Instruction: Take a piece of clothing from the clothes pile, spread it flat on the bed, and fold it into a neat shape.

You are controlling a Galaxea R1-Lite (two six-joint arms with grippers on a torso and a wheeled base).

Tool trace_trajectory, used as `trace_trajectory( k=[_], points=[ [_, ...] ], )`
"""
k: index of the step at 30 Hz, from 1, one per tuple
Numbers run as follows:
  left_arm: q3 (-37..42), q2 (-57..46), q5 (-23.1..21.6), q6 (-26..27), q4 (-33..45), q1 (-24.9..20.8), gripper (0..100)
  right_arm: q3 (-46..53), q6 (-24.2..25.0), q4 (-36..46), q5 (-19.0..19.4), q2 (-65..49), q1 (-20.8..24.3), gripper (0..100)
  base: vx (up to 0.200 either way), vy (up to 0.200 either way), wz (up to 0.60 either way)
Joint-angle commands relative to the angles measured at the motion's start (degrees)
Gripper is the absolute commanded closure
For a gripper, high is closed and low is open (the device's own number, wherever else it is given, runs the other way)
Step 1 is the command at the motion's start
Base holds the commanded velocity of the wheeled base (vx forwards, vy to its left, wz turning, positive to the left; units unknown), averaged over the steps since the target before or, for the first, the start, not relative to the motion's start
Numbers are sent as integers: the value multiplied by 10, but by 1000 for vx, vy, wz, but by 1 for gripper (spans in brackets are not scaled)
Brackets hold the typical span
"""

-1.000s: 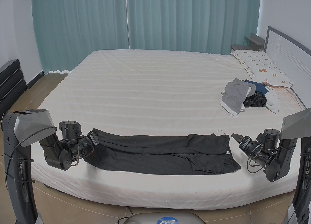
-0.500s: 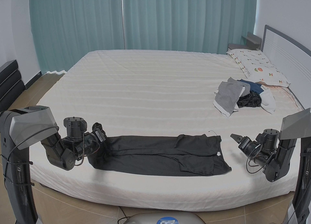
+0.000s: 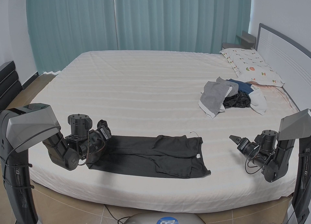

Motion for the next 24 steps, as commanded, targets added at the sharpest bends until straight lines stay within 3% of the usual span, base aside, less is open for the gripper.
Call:
trace_trajectory(
  k=[1, 24],
  points=[
    [-2, -1, 3, 0, 0, -3, 100, -1, 0, 0, 0, 5, 0, 0, 0, -200, 0],
    [-5, 3, 15, -16, 0, -25, 100, -1, 0, -1, -1, 8, 14, 0, 0, -200, 0]
  ],
)
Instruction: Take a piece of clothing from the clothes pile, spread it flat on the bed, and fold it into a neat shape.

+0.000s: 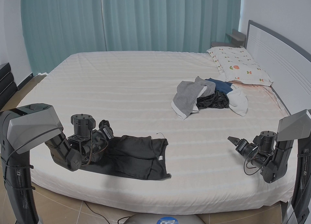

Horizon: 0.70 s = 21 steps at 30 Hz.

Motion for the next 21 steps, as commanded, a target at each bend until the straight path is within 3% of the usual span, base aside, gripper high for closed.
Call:
trace_trajectory(
  k=[1, 11, 21],
  points=[
    [0, 3, 0, -1, 0, -6, 100, 0, 1, 0, 0, 1, 5, 0, 0, -200, 0],
    [-7, 9, 1, -20, 0, -22, 100, 0, 1, 0, 0, 2, 6, 0, 0, -200, 0],
    [-27, 53, 19, -27, -2, -44, 100, 1, 1, -1, -1, 5, 10, 0, 0, 0, 0]
  ],
)
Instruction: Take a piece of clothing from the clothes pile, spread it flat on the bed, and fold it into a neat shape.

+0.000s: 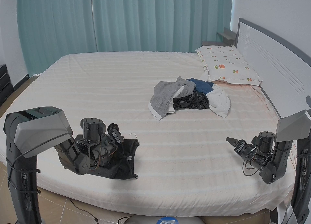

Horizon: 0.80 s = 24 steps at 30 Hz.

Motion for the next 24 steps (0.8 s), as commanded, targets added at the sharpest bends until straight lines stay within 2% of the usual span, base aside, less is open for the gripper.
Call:
trace_trajectory(
  k=[1, 3, 4, 7, 12, 18, 24],
  points=[
    [-21, 36, 17, -5, -1, -8, 100, 0, 0, 0, 0, 2, 1, 0, 0, 0, 0],
    [-23, 40, 18, -14, 1, -11, 100, 0, 0, 0, 0, 2, 1, 0, 0, 0, 0],
    [-21, 41, 16, -25, 1, -16, 0, 0, 0, 0, 0, 2, 1, 0, 0, 0, 0],
    [-21, 42, 16, -29, 1, -28, 0, 0, 0, 0, 0, 3, 3, 0, 0, 0, 0],
    [-17, 35, 16, -34, 0, -26, 0, 2, 0, -4, -1, 6, 5, 0, 0, 0, 0],
    [1, 0, 17, -63, 0, -18, 0, 4, 0, -5, -2, 9, 5, 0, 0, 0, 0],
    [39, -37, 9, -72, 0, 25, 0, 7, 0, -5, -2, 9, 6, 0, -33, 0, 0]
  ],
)
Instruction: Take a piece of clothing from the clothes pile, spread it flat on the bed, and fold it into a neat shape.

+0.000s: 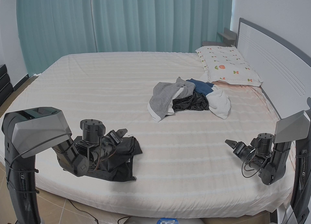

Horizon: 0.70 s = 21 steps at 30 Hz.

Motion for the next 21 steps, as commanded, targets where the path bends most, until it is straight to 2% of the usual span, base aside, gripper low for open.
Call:
trace_trajectory(
  k=[1, 8, 16, 21],
  points=[
    [22, -29, -3, -3, 0, 39, 0, 2, 0, -4, 0, 1, 1, 0, -200, 0, 0],
    [25, -30, -39, -4, 1, 85, 0, 3, 0, -4, 0, 1, 7, 0, -200, 0, 0],
    [14, -26, -47, -4, 6, 106, 0, 4, 0, -4, -2, 2, 10, 0, 0, 0, 0],
    [-11, -31, -47, -22, 51, 113, 0, 6, 0, -4, -3, 5, 15, 0, 0, 40, 0]
  ],
)
